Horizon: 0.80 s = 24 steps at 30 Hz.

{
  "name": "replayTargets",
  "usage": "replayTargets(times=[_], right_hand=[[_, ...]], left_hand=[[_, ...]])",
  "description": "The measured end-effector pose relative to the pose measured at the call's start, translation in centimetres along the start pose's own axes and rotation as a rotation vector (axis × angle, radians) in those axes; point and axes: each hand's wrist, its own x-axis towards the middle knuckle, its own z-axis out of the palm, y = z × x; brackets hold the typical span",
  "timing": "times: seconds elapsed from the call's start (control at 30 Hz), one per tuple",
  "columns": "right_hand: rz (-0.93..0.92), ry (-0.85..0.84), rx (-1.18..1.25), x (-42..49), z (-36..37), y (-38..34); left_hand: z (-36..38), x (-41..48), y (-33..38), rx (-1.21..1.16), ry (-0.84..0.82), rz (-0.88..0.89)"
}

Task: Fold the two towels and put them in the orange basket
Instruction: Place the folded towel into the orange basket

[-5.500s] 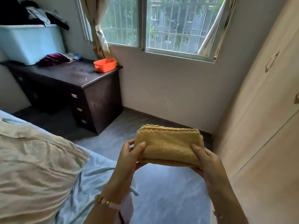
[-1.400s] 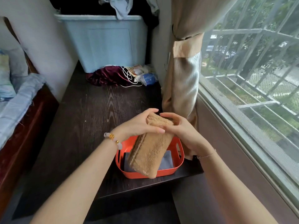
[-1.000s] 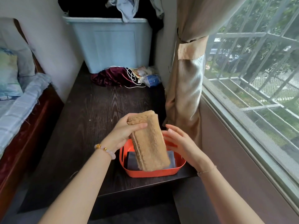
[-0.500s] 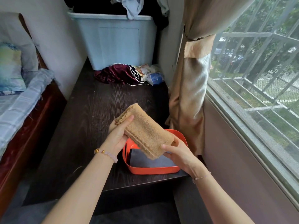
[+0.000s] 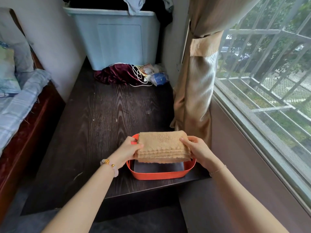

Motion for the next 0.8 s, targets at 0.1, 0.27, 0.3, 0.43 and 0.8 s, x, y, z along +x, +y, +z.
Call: replayTargets(times=[0.1, 0.27, 0.3, 0.43, 0.8], right_hand=[[0.035, -0.018, -0.138, 0.4, 0.1, 1.3], [0.111, -0.023, -0.272, 0.8, 0.2, 3.4], [0.118, -0.028, -0.297, 0.8, 0.3, 3.6], [0.121, -0.013, -0.418, 1.1, 0.9, 3.4], [0.028, 0.042, -0.604, 1.3, 1.9, 2.6]], left_hand=[[0.3, 0.6, -1.2, 0.159, 0.034, -0.016], [0.4, 1.2, -2.6, 0.395, 0.023, -0.054], [0.4, 1.2, -2.8, 0.432, 0.025, -0.062], [0.9, 1.2, -2.9, 0.566, 0.038, -0.078], [0.9, -0.3, -0.9, 0.96, 0.075, 0.057]])
